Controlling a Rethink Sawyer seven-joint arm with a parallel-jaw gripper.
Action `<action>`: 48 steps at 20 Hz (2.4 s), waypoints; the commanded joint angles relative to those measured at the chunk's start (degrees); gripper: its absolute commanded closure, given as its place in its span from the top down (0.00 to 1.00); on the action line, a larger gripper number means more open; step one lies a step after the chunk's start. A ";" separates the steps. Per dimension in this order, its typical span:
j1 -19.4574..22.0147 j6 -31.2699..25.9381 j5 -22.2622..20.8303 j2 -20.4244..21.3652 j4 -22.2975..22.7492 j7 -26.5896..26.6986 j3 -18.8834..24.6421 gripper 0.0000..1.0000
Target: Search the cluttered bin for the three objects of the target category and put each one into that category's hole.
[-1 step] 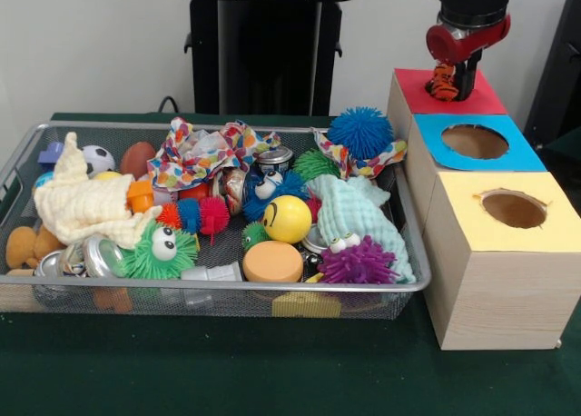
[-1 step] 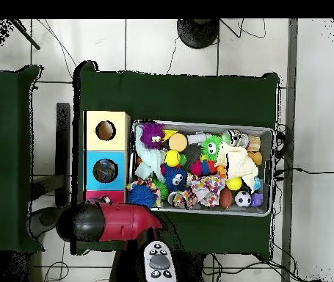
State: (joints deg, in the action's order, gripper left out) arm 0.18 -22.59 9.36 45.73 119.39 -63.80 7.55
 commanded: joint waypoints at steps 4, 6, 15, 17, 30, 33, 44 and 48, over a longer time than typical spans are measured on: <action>-2.00 -10.56 -2.25 4.81 -0.75 -11.12 -3.23 0.00; -2.28 -10.59 -2.42 4.81 -1.16 -11.19 -3.72 0.00; -2.35 -10.22 -2.22 5.16 -0.94 -11.18 -4.61 0.00; -2.19 -9.49 -2.23 5.05 -0.53 -11.02 -4.69 0.00; -1.85 -8.76 -3.03 3.96 -1.59 -9.60 -5.94 0.00; -1.54 -6.98 -2.89 3.72 -0.63 -9.57 -5.75 0.00; -0.23 0.36 -3.28 0.53 -0.94 -8.54 -3.49 0.00; 0.80 3.65 -4.13 -1.09 -0.78 -7.91 -2.61 0.00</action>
State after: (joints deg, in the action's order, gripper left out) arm -1.81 -25.83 8.47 48.61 119.41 -63.80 1.86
